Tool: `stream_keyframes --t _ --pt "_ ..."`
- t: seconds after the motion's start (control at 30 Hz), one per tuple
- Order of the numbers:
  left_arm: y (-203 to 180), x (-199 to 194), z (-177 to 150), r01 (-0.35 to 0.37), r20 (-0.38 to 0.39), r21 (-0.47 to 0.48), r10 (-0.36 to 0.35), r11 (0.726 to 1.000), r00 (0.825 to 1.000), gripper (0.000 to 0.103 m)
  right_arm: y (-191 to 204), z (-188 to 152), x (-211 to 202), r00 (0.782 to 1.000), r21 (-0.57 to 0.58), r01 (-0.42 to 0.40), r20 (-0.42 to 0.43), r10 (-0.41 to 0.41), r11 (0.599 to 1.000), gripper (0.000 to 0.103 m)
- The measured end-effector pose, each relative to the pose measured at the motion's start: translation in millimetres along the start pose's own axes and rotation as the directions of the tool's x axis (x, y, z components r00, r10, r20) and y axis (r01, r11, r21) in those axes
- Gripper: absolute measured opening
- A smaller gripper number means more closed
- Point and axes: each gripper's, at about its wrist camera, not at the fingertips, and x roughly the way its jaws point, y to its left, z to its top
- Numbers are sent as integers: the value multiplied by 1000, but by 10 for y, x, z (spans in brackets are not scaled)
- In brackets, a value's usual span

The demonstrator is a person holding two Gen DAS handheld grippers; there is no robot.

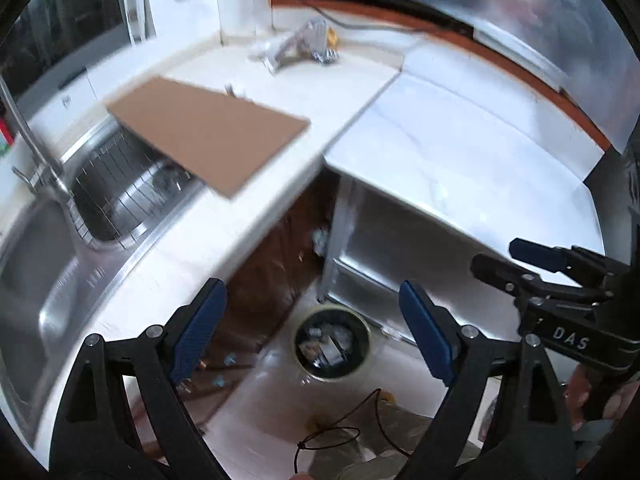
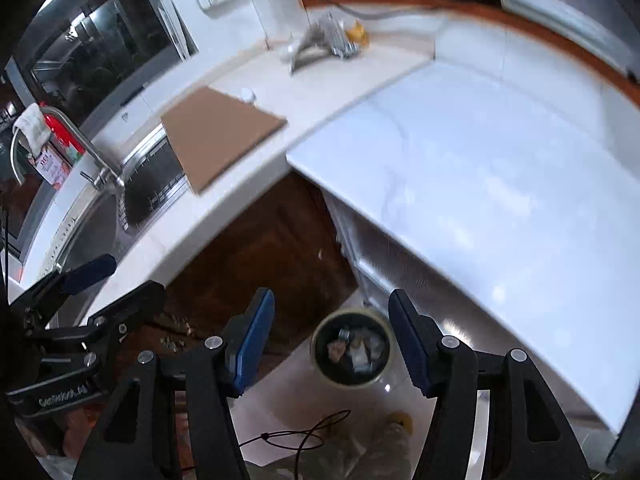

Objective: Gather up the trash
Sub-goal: 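Move both tools back up to the counter toward the dropper bottle and carton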

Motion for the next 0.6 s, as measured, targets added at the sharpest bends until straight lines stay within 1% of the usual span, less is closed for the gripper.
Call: stream_keyframes --t 0.1,0.17,0.27,0.3,0.37,0.43,0.47,0.57,0.6 --pt "95 -131 240 -12 28 9 11 1000 1000 86 93 228 -175 1000 0 -17 25 17 1000 61" --pt "158 -176 368 -13 37 9 12 1000 999 86 100 446 -256 999 -6 -21 37 21 1000 61" --pt "279 -228 655 -15 53 -2 15 1000 998 86 95 725 -316 998 -24 -32 51 34 999 61" --pt "311 -233 749 -18 56 -8 18 1000 998 86 106 868 -339 998 -40 -36 59 38 999 61" --pt "385 -200 949 -34 58 -20 36 999 998 86 109 1110 -277 997 -61 -41 67 45 997 61" --pt "436 -138 1148 -57 56 -32 58 998 997 82 101 1367 -208 995 -87 -59 72 65 994 61" --pt "465 -86 1270 -69 49 -39 71 997 996 79 99 1533 -183 994 -103 -68 75 76 992 61" --pt "561 63 1579 -76 25 -76 78 994 997 76 75 1946 -5 992 -131 -91 77 102 987 61" --pt "606 118 1696 -77 19 -93 79 993 997 75 52 2136 38 990 -142 -105 82 117 984 61"
